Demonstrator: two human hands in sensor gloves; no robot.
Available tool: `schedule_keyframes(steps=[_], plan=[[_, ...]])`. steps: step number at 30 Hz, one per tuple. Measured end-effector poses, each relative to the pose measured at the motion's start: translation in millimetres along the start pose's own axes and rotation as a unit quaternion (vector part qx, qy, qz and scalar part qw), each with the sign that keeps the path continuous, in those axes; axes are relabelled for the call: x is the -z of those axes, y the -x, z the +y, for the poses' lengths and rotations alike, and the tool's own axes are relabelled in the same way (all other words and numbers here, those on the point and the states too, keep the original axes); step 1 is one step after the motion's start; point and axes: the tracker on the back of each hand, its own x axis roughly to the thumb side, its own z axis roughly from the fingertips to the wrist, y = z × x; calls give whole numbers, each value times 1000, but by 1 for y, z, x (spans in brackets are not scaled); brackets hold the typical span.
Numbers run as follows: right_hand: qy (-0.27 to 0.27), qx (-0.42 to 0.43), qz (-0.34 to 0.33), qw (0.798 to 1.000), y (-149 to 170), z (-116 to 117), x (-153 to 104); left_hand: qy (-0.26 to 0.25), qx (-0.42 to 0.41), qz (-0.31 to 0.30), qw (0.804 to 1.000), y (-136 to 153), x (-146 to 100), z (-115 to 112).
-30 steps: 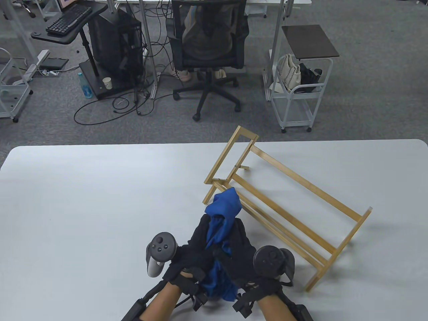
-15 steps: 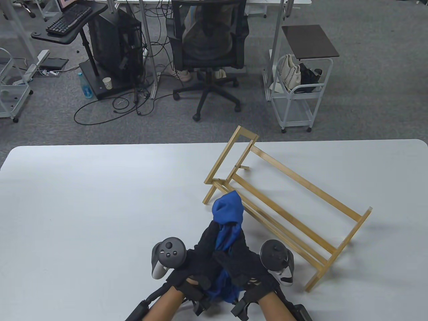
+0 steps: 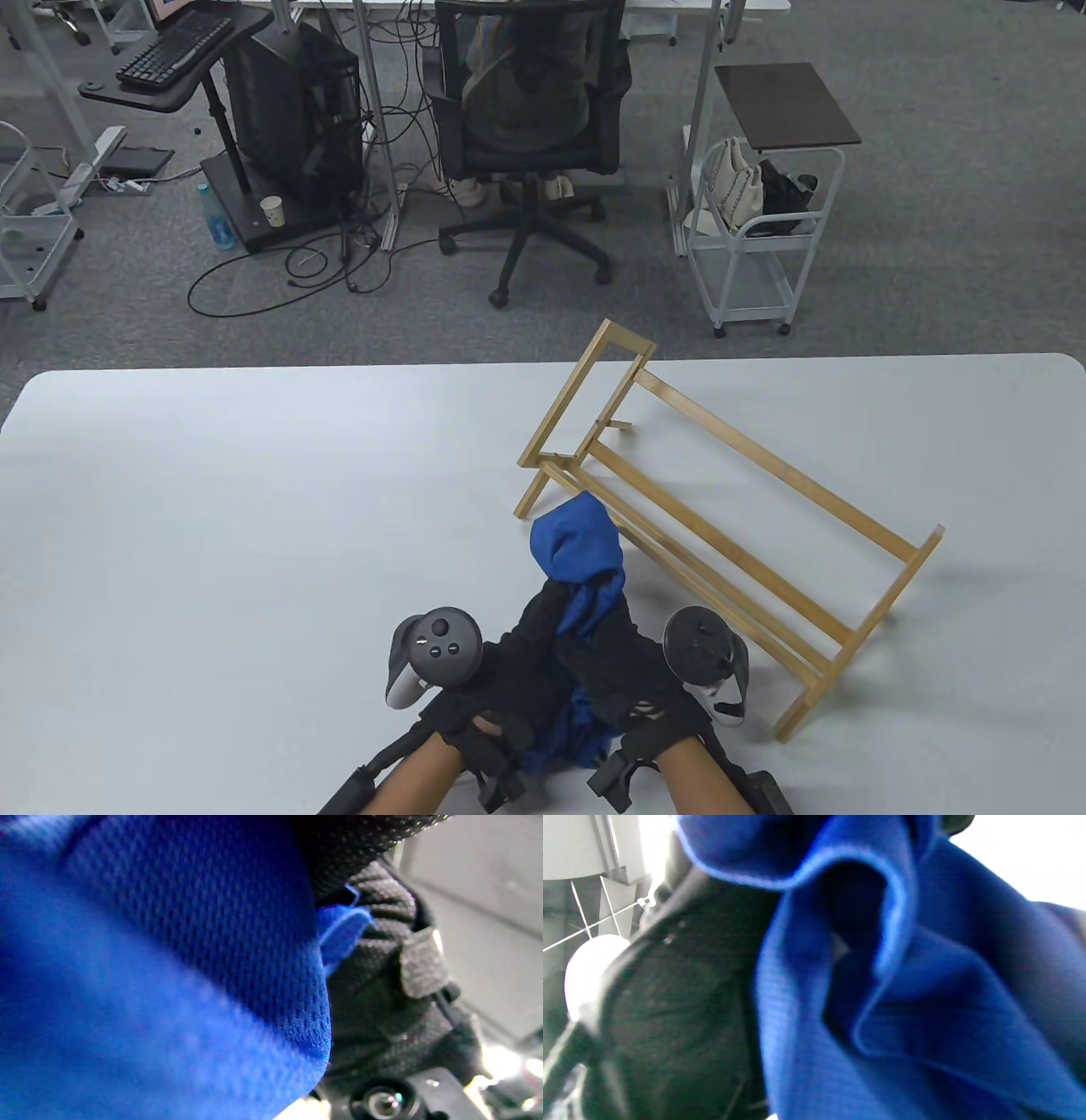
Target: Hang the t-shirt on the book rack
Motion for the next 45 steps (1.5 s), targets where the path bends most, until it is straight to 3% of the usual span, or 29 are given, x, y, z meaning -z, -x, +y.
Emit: schedule_keyframes(steps=[14,25,45], plan=[[60,-70,-17,996,0,-7,-2,6,-20,-1,1000,0,-4,4],[85,-78,-25,993,-1,-9,-4,12,-10,3,1000,1,-14,13],[142,-96,-53,984,-15,-29,-4,-71,18,15,997,10,-32,48]])
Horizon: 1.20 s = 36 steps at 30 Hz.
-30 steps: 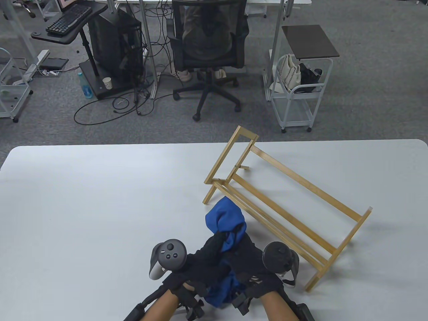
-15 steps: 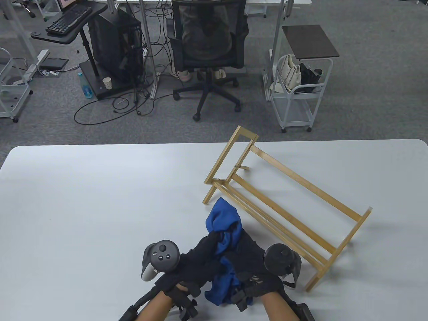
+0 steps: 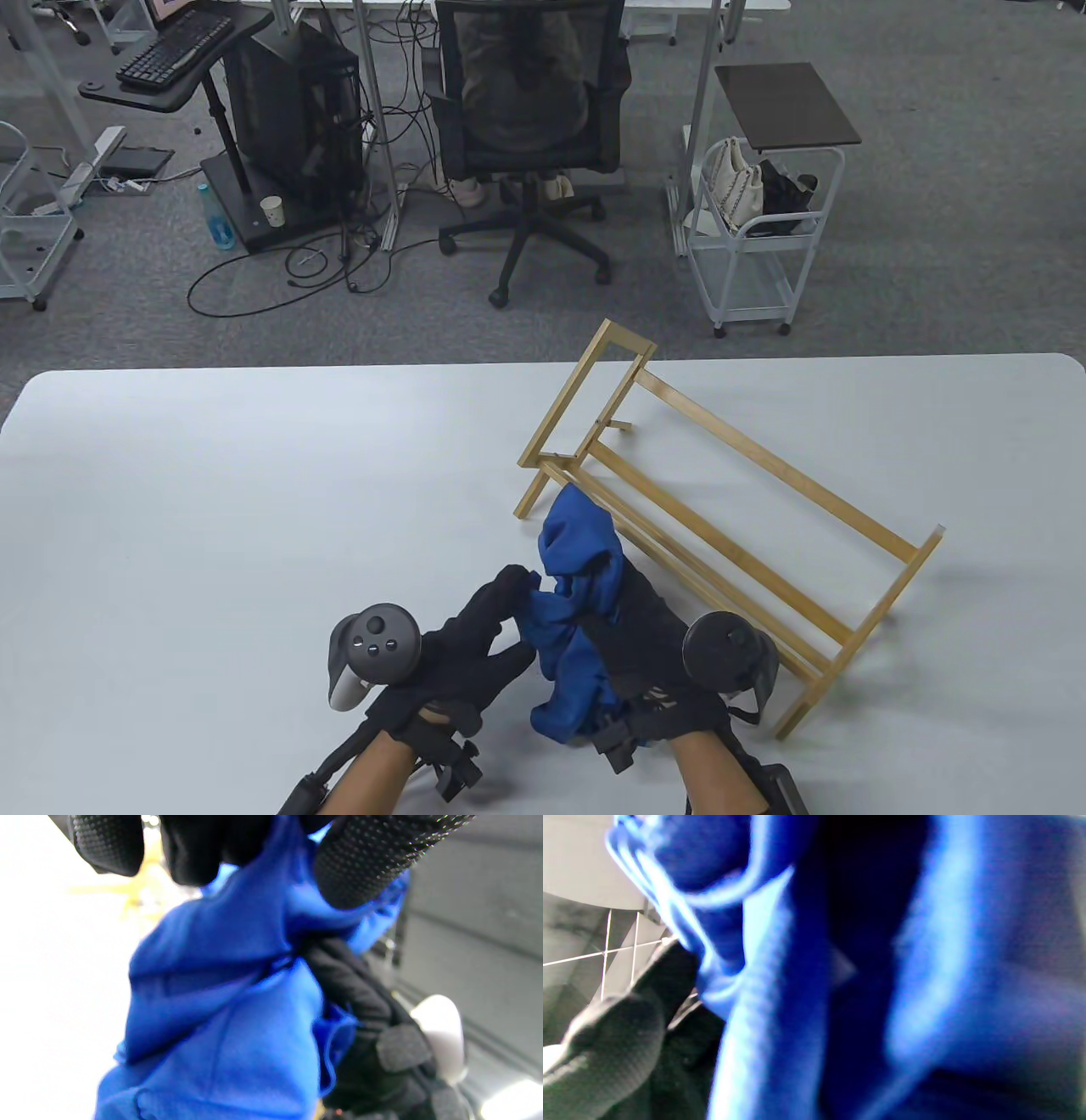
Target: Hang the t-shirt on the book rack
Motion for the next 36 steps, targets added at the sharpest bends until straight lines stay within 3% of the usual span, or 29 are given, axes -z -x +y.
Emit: schedule_keyframes(steps=[6,15,36], plan=[[17,-8,-3,1000,-7,-11,3,-24,6,16,1000,7,-4,13],[61,-16,4,998,-20,-37,7,-43,105,82,990,28,-12,32],[160,-5,68,985,-40,-105,16,-89,183,161,966,56,-27,55]])
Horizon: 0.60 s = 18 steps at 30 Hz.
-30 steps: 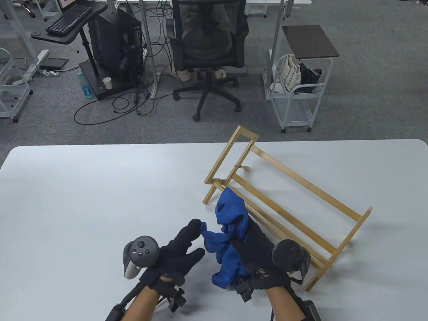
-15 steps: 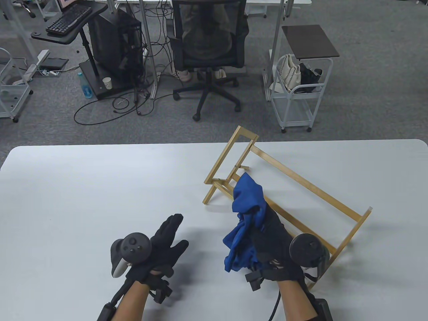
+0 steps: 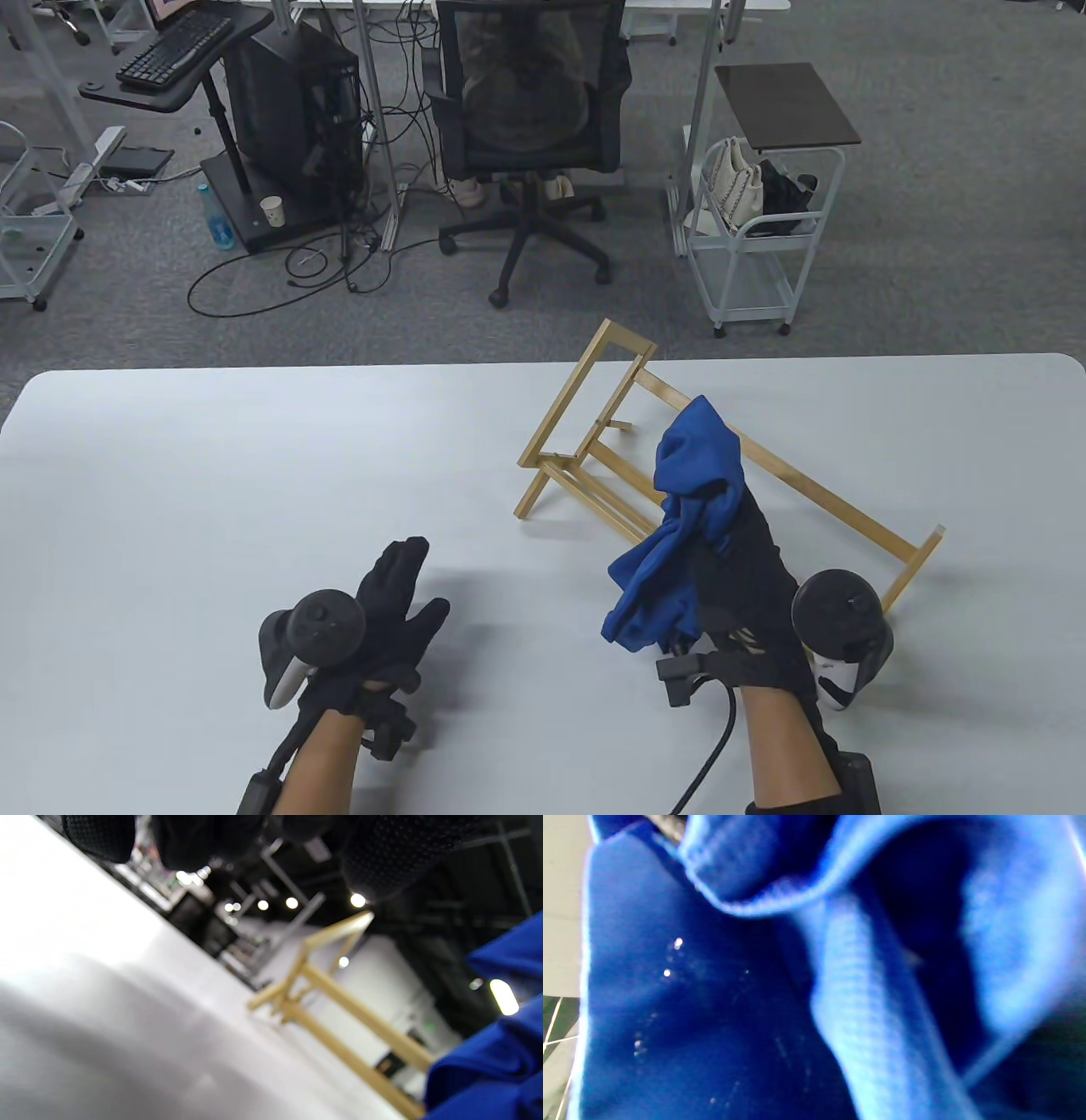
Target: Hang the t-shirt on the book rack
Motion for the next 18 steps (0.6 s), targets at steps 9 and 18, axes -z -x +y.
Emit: schedule_keyframes(steps=[9,18], plan=[[48,-15,58,997,-3,-29,14,8,34,21,999,2,1,-3],[113,-76,169,976,2,-60,33,21,74,33,997,1,2,-7]])
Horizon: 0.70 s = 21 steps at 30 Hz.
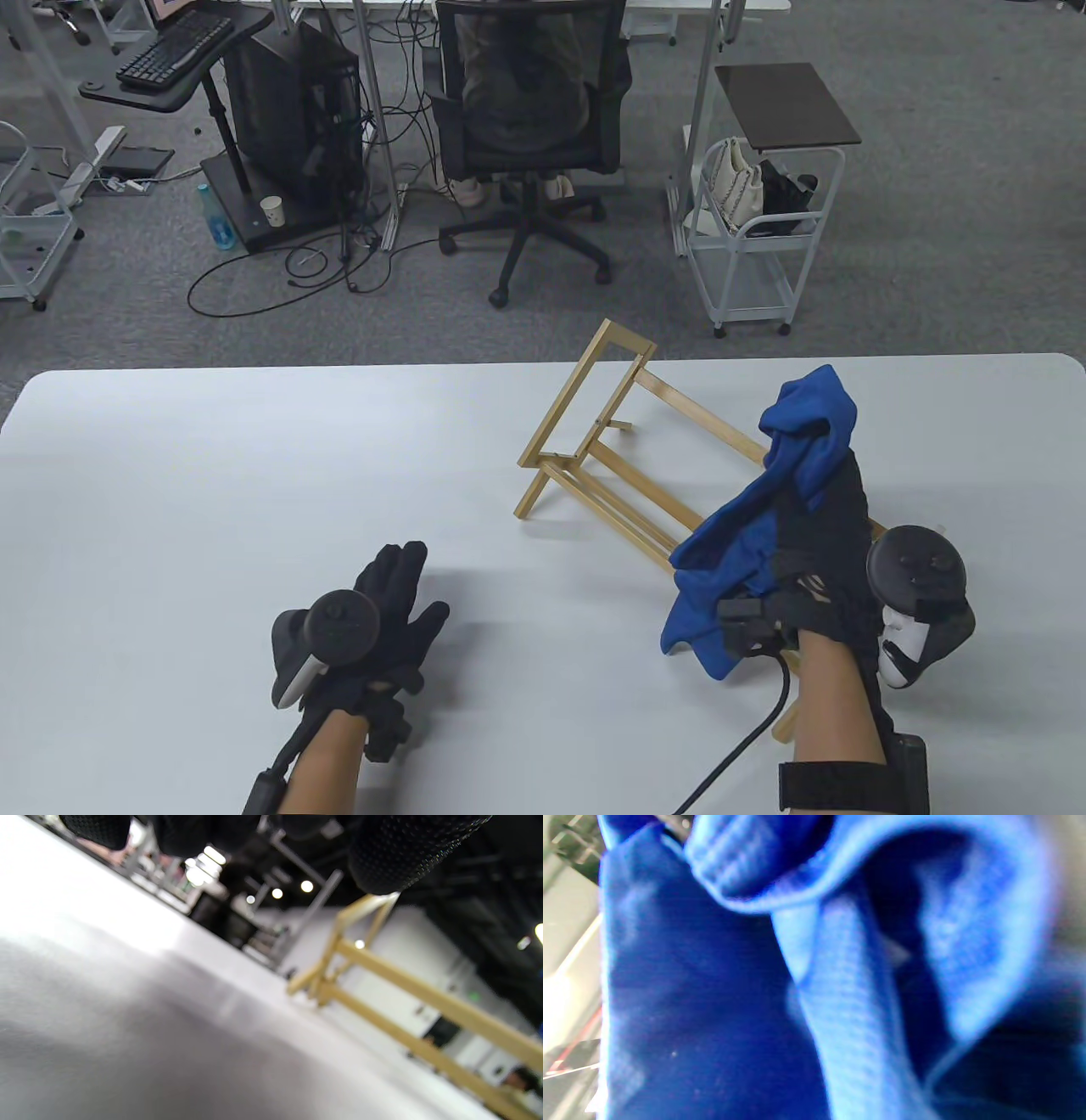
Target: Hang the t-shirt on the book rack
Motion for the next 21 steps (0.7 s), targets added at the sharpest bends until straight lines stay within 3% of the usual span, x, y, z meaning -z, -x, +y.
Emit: schedule_keyframes(steps=[12,21], plan=[[61,-117,116,984,16,16,27,3,14,7,1000,-1,0,-1],[95,-174,142,970,18,29,33,6,23,6,1000,-2,0,0]])
